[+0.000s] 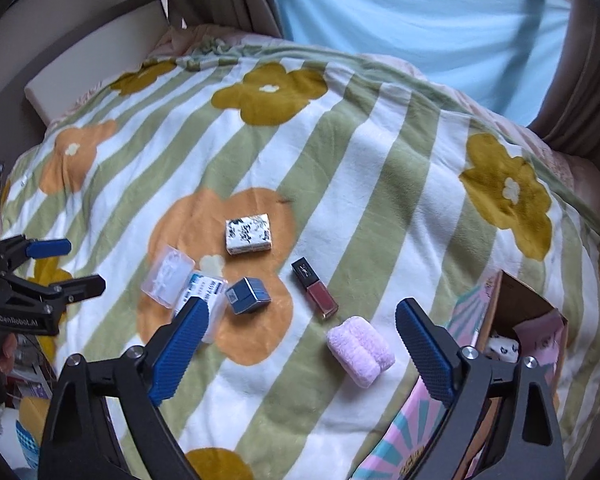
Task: Organize objects
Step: 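Grasp the clear floss-pick box with the left tool while the right tool grasps the red lip gloss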
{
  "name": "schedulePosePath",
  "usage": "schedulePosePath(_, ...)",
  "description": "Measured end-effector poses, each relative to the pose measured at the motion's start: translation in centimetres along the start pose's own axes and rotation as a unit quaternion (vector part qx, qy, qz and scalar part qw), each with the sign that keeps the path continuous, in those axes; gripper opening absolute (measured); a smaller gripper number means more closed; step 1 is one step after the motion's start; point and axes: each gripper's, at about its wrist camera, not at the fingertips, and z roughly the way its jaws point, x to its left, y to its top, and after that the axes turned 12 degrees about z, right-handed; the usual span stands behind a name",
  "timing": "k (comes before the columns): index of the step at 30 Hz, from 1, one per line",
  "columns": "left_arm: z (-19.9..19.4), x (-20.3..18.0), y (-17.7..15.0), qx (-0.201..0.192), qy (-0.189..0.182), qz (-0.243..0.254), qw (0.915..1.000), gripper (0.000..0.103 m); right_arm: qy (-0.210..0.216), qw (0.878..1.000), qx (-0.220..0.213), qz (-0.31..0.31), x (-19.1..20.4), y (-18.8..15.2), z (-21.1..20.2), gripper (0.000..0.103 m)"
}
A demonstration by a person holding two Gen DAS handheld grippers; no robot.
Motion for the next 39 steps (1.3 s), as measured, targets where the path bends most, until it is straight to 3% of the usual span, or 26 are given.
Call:
schedulePosePath(11, 8.2, 1.3, 0.9, 0.026, -0.002, -0.017, 0.9995, 0.092, -0.001, 0.997, 0.053, -0.05, -2.0, 0.2, 9.1, 0.076)
schedulePosePath(16, 11.0, 1.6, 1.1, 0.039, 0.001, -0.023, 0.999, 0.092, 0.004, 0.995, 0.078, -0.068, -2.7, 0.3, 12.8, 0.074)
schedulePosePath(19, 12.3, 1.8, 1.2, 0.045, 0.002, -0.028, 0.9986, 0.081, 0.008, 0.993, 0.091, -0.081, -2.8, 0.3, 14.8, 0.072)
schedulePosePath(21, 13.0, 2.0, 1.3, 0.05, 0.003, -0.03, 0.9983, 0.081, 0.012, 0.991, 0.1, -0.089, -2.7, 0.3, 15.9, 0.071)
schedulePosePath(31, 15.1, 2.1, 1.0, 0.061, 0.002, -0.031, 0.9976, 0.079, 0.021, 0.986, 0.126, -0.109, -2.4, 0.0, 19.2, 0.058)
schedulePosePath(34, 15.2, 2.3, 0.9, 0.058, -0.004, -0.036, 0.9977, 0.068, 0.021, 0.985, 0.128, -0.111, -2.4, -0.2, 19.7, 0.054)
schedulePosePath(39, 15.9, 2.1, 0.8, 0.062, -0.009, -0.025, 0.9977, 0.064, 0.021, 0.985, 0.125, -0.114, -2.2, -0.2, 20.0, 0.047)
